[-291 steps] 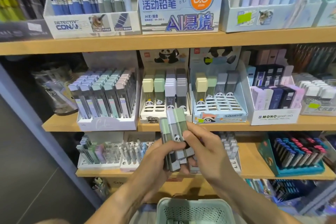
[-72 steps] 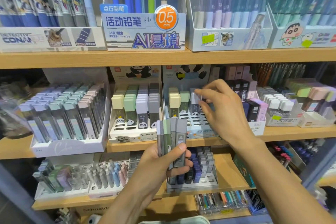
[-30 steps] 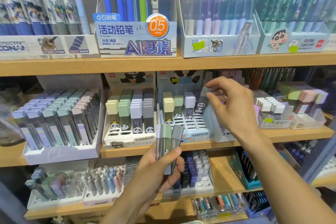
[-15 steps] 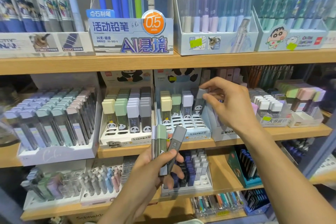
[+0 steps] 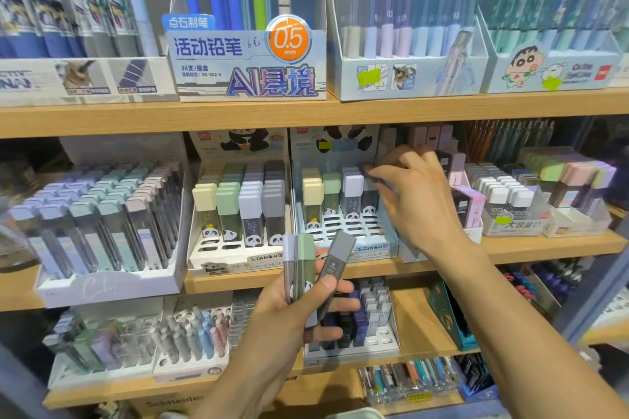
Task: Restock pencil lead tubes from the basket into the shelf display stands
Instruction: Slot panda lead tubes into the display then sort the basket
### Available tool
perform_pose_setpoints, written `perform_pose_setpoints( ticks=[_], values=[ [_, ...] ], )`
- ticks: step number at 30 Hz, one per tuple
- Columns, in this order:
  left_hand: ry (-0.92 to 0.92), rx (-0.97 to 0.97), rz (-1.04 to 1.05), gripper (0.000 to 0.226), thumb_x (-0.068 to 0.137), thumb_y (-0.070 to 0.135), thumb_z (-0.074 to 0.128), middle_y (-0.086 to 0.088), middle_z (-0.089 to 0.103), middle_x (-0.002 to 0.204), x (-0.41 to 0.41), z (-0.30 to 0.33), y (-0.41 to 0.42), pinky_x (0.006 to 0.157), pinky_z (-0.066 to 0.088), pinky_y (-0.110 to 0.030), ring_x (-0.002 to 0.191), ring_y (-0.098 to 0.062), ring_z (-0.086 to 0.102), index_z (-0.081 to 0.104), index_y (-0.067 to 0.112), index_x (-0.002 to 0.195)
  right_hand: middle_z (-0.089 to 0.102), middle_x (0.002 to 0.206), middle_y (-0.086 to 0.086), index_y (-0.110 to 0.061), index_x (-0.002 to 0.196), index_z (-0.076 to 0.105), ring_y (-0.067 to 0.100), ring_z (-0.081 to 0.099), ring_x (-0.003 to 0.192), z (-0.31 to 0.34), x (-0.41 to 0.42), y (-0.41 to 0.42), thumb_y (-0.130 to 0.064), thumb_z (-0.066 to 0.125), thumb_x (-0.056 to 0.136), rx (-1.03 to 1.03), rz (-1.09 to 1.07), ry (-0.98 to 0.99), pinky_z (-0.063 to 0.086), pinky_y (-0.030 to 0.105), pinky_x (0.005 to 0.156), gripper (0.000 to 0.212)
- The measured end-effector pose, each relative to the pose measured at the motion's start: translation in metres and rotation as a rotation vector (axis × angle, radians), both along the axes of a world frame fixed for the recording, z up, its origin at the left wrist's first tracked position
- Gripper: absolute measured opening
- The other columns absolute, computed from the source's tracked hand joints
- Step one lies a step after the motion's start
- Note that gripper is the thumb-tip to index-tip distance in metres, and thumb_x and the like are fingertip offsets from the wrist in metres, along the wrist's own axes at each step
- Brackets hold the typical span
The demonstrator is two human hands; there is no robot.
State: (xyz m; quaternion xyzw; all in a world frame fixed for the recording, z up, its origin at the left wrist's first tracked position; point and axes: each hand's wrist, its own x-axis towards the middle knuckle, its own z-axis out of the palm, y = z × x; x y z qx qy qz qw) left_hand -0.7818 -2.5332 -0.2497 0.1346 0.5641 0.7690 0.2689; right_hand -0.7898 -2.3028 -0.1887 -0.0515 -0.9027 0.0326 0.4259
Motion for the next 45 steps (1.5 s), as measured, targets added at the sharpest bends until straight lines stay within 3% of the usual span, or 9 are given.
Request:
perform_pose_setpoints(
  ticks=[5, 8, 11, 14, 19, 24, 33, 40, 45],
  values=[
    [0.012, -0.001, 0.01, 0.033, 0.095, 0.019, 0.068, -0.01, 0.08, 0.106, 0.0, -0.001, 0.001, 0.054, 0.06, -0.026, 0.095, -0.026, 0.078, 0.064, 0.016, 0.128, 0.061, 0.099, 0.011, -0.01, 0.119, 0.075, 0.035, 0.046, 0.091, -0.001, 0.004, -0.004, 0.017, 0.066, 0.078, 0.028, -0.053, -0.016, 0.048, 0.044, 0.071, 0.051],
    [0.02, 0.006, 0.015, 0.037, 0.091, 0.022, 0.069, -0.01, 0.08, 0.106, -0.001, 0.002, 0.001, 0.054, 0.06, -0.027, 0.094, -0.027, 0.078, 0.063, 0.018, 0.127, 0.064, 0.103, 0.004, -0.011, 0.115, 0.074, 0.025, 0.051, 0.097, 0.007, 0.022, -0.013, 0.011, 0.064, 0.081, -0.038, 0.031, 0.137, 0.041, 0.027, 0.08, 0.041],
    [0.029, 0.006, 0.022, 0.033, 0.094, 0.022, 0.068, -0.008, 0.08, 0.107, 0.0, 0.005, 0.002, 0.054, 0.058, -0.026, 0.094, -0.027, 0.078, 0.062, 0.022, 0.127, 0.071, 0.087, -0.014, -0.024, 0.098, 0.075, 0.003, 0.062, 0.08, 0.019, 0.048, -0.041, -0.014, 0.072, 0.088, -0.431, 0.209, 0.022, 0.044, 0.013, 0.073, 0.014],
    [0.031, 0.003, 0.011, 0.029, 0.097, 0.021, 0.067, -0.005, 0.08, 0.106, 0.002, 0.007, 0.003, 0.057, 0.059, -0.026, 0.096, -0.025, 0.078, 0.063, 0.023, 0.125, 0.075, 0.082, -0.015, -0.032, 0.099, 0.069, 0.005, 0.068, 0.074, 0.012, 0.057, -0.056, -0.033, 0.083, 0.082, -0.762, 0.288, -0.309, 0.057, 0.026, 0.074, 0.023],
    [0.03, 0.009, -0.009, 0.027, 0.096, 0.021, 0.068, -0.005, 0.081, 0.106, 0.006, 0.011, 0.005, 0.058, 0.06, -0.026, 0.097, -0.025, 0.078, 0.065, 0.022, 0.123, 0.073, 0.073, 0.0, -0.022, 0.103, 0.067, 0.013, 0.069, 0.066, 0.004, 0.058, -0.06, -0.011, 0.083, 0.083, -0.982, 0.44, -0.362, 0.061, 0.036, 0.075, 0.028],
    [0.015, 0.035, -0.017, 0.028, 0.098, 0.022, 0.067, -0.006, 0.08, 0.109, 0.005, 0.01, 0.006, 0.061, 0.061, -0.027, 0.101, -0.028, 0.078, 0.064, 0.015, 0.125, 0.074, 0.082, 0.018, -0.016, 0.104, 0.068, 0.037, 0.069, 0.074, 0.016, 0.061, -0.047, -0.002, 0.08, 0.083, -1.049, 0.46, -0.265, 0.06, 0.043, 0.074, 0.028],
    [0.0, 0.021, 0.018, 0.026, 0.094, 0.021, 0.07, -0.015, 0.079, 0.101, 0.002, 0.005, 0.008, 0.05, 0.055, -0.023, 0.067, -0.021, 0.071, 0.07, 0.011, 0.118, 0.078, 0.104, 0.001, -0.017, 0.11, 0.075, 0.021, 0.076, 0.087, 0.026, 0.062, -0.032, -0.008, 0.078, 0.087, -1.035, 0.529, -0.278, 0.057, 0.017, 0.078, 0.026],
    [-0.069, 0.069, 0.036, 0.028, 0.094, 0.023, 0.07, -0.018, 0.079, 0.1, -0.001, 0.006, 0.009, 0.044, 0.051, -0.02, 0.056, -0.018, 0.066, 0.068, 0.008, 0.118, 0.077, 0.104, 0.009, -0.017, 0.116, 0.075, 0.021, 0.075, 0.096, 0.031, 0.064, -0.025, -0.004, 0.077, 0.084, -1.08, 0.662, -0.313, 0.058, 0.022, 0.085, 0.034],
    [0.04, 0.029, 0.009, 0.025, 0.089, 0.037, 0.074, -0.006, 0.052, 0.065, -0.003, 0.002, 0.008, 0.056, 0.037, -0.031, 0.041, -0.016, 0.037, 0.074, 0.013, 0.097, 0.076, 0.093, -0.003, -0.023, 0.106, 0.076, 0.018, 0.07, 0.085, 0.031, 0.052, -0.002, -0.012, 0.077, 0.089, -0.714, 0.357, -0.026, 0.06, 0.028, 0.08, 0.02]
  ],
)
